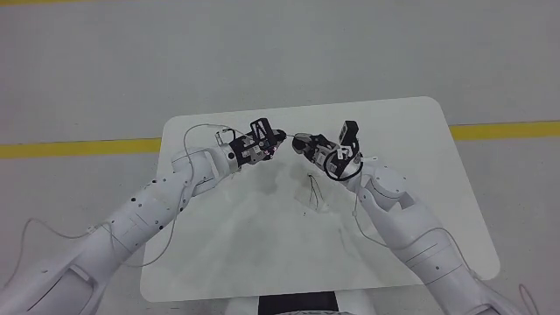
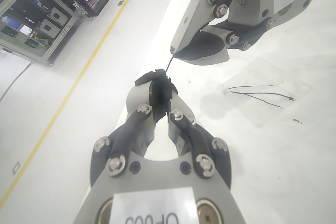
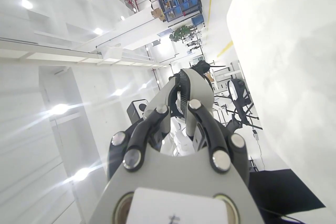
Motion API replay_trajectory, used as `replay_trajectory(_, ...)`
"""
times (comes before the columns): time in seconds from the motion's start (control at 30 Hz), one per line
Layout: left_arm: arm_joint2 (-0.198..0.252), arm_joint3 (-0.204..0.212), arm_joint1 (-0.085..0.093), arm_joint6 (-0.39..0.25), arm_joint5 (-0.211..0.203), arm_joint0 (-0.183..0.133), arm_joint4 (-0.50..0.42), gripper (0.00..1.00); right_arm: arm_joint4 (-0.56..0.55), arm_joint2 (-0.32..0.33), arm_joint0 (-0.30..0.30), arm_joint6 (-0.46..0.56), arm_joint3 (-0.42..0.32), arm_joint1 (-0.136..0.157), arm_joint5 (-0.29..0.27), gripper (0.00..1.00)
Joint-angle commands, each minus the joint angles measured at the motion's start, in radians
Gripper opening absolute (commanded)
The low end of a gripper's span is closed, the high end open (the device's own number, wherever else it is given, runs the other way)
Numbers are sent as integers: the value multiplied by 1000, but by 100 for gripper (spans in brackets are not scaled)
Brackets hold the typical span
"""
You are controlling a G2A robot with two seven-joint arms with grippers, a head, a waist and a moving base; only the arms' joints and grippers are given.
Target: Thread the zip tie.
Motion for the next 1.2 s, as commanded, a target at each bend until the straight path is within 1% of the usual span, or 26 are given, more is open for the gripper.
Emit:
replay_trajectory(0.0, 0, 0, 0, 0, 0, 0, 0, 0, -1, 1, -1, 2, -2, -1, 0, 30)
replay_trajectory(0.1, 0, 0, 0, 0, 0, 0, 0, 0, -4, 0, -1, 3, -4, -2, -1, 31)
replay_trajectory(0.3, 0, 0, 0, 0, 0, 0, 0, 0, -9, -3, 0, 7, -5, -5, -5, 29)
replay_trajectory(0.43, 0, 0, 0, 0, 0, 0, 0, 0, -13, -6, 1, 10, -5, -7, -8, 26)
replay_trajectory(0.6, 0, 0, 0, 0, 0, 0, 0, 0, -16, -7, 5, 13, -5, -9, -10, 26)
replay_trajectory(0.63, 0, 0, 0, 0, 0, 0, 0, 0, -16, -7, 5, 14, -4, -10, -11, 25)
replay_trajectory(0.67, 0, 0, 0, 0, 0, 0, 0, 0, -16, -7, 5, 14, -3, -11, -12, 21)
replay_trajectory(0.77, 0, 0, 0, 0, 0, 0, 0, 0, -15, -10, 6, 13, -2, -13, -14, 0)
replay_trajectory(1.17, 0, 0, 0, 0, 0, 0, 0, 0, -23, -7, 7, 16, 2, -17, -13, 0)
